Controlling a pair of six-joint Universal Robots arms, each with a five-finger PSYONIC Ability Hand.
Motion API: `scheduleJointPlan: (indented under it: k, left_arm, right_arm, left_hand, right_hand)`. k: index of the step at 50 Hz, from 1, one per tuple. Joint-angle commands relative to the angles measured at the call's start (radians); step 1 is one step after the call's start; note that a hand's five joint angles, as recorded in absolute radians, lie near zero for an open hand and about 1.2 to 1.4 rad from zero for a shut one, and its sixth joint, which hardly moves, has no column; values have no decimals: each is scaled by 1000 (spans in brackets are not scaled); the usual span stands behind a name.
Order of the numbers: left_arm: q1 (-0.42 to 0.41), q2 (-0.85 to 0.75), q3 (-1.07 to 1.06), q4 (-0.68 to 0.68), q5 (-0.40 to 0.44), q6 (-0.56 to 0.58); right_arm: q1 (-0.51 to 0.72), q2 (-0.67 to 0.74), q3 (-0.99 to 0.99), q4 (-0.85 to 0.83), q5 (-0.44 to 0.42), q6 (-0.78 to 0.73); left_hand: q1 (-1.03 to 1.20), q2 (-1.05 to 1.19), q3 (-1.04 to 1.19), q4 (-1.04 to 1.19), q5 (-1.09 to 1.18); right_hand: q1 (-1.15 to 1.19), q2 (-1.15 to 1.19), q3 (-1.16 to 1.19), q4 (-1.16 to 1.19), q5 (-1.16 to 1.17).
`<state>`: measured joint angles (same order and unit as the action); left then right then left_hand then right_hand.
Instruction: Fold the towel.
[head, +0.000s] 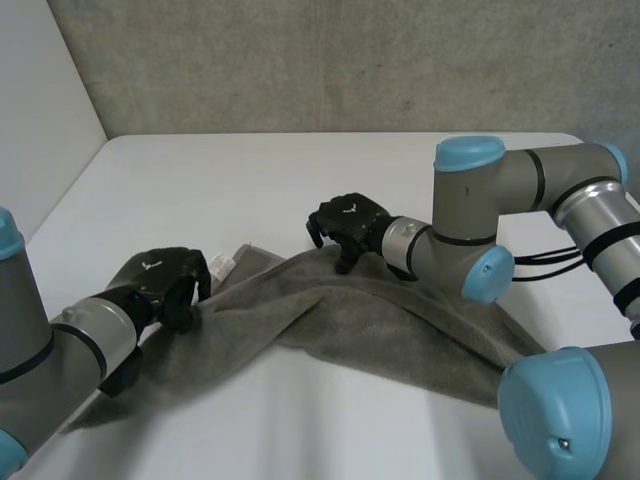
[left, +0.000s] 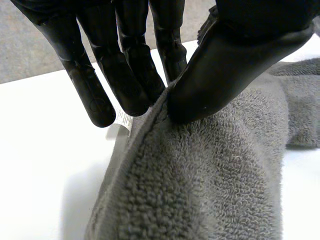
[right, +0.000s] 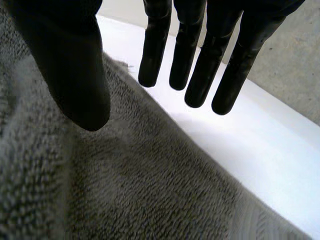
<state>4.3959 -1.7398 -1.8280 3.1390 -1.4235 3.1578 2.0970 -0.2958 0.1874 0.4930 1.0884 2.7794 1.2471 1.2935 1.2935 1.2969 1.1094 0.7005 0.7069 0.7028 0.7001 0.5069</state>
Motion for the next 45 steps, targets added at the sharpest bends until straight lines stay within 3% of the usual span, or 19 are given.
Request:
scheduleJointPlan:
  k: [1,22,25,27,28,29,30,31,41,45]
  left_arm:
    - [-6,6,-19,-5,1,2]
    - [-18,77,-40,-13,5,5]
    - [-19,89,-51,-13,5,5]
    - [-19,97,-53,-11,5,5]
    - [-19,97,-53,-11,5,5]
    - [-19,98,-53,-11,5,4]
    - [-19,98,-53,-11,5,4]
    - [-18,98,-50,-10,5,5]
    - [2,46,59,13,3,27]
    - [-1,-110,285,6,5,140]
  right_arm:
    - [-2,32,-19,-24,18,-6]
    - [2,66,-48,-51,15,2]
    - [2,70,-48,-57,18,0]
    - [3,76,-48,-60,15,-1]
    - [3,76,-48,-60,15,-1]
    - [3,78,-48,-60,11,-4]
    - [3,78,-48,-60,11,-4]
    - [3,76,-48,-56,8,-6]
    - [-18,-54,-60,-60,22,-9]
    - [-34,-130,-147,-138,85,-50]
  left_hand:
    - [44,-3,-3,-6,7]
    - [41,-5,-5,-9,4]
    - [41,-5,-5,-9,4]
    - [41,-5,-5,-9,4]
    - [41,-5,-5,-9,4]
    - [41,-5,-5,-9,4]
    - [41,-5,-5,-9,4]
    - [41,-5,-5,-9,4]
    - [32,-14,-14,-18,-5]
    - [32,-14,-14,-18,-5]
  right_hand:
    - [-90,-96,-92,-90,-71]
    - [-146,-152,-148,-146,-127]
    - [-87,-93,-89,-87,-68]
    - [234,227,232,234,253]
    - [236,229,234,236,255]
    - [471,465,469,472,490]
    - [474,467,471,474,493]
    - [694,687,691,694,713]
    - [696,689,693,696,715]
    - [696,689,693,696,715]
